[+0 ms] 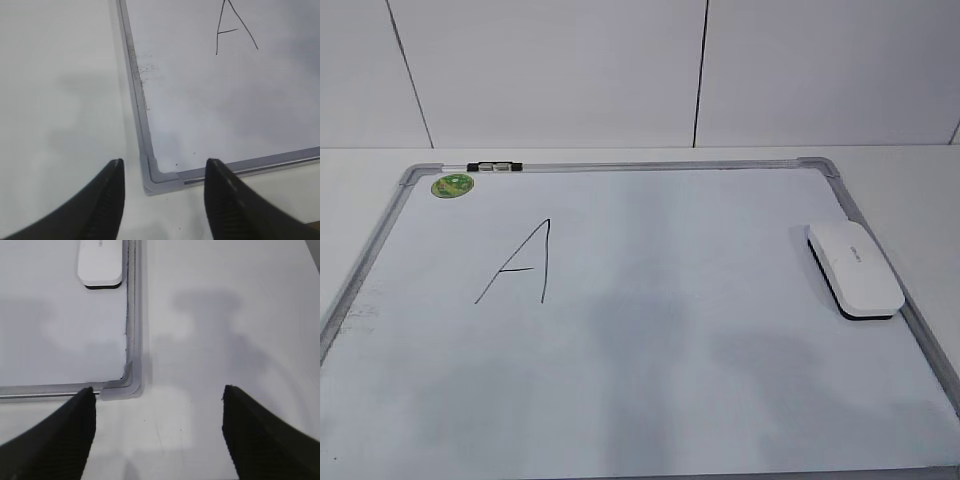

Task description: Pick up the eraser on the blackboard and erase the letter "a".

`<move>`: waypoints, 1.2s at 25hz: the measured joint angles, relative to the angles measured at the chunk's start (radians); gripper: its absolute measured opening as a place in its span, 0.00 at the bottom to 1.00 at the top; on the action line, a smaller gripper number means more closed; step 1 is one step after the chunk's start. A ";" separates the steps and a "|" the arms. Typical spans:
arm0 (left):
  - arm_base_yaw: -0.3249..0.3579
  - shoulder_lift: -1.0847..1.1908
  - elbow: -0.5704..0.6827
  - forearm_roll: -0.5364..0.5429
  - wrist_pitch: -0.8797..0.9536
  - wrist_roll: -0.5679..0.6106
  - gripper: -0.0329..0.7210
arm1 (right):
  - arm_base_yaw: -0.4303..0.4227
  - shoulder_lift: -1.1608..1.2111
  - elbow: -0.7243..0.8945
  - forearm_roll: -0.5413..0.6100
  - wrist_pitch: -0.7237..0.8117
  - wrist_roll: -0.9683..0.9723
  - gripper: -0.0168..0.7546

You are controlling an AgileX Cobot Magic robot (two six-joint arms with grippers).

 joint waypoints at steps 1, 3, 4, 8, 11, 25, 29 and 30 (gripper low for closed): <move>0.003 -0.014 0.000 0.000 0.000 0.000 0.54 | -0.016 -0.005 0.000 0.000 -0.002 0.000 0.79; 0.013 -0.042 0.000 0.000 0.000 0.000 0.53 | -0.041 -0.025 0.000 0.000 -0.002 0.000 0.79; 0.020 -0.057 0.000 0.000 0.000 0.000 0.53 | -0.049 -0.039 0.000 0.000 -0.002 0.000 0.79; 0.031 -0.111 0.000 0.000 0.000 0.000 0.51 | -0.058 -0.110 0.000 0.000 -0.002 0.000 0.79; 0.031 -0.142 0.000 0.000 0.000 0.000 0.50 | -0.058 -0.148 0.000 0.000 -0.002 0.000 0.79; 0.031 -0.144 0.000 -0.004 0.000 0.000 0.49 | -0.058 -0.152 0.000 0.000 -0.002 0.000 0.79; 0.031 -0.144 0.000 -0.004 0.000 0.000 0.47 | -0.058 -0.152 0.000 0.000 -0.002 0.000 0.79; 0.031 -0.144 0.000 -0.004 0.000 0.000 0.47 | -0.058 -0.152 0.000 0.000 -0.002 0.000 0.79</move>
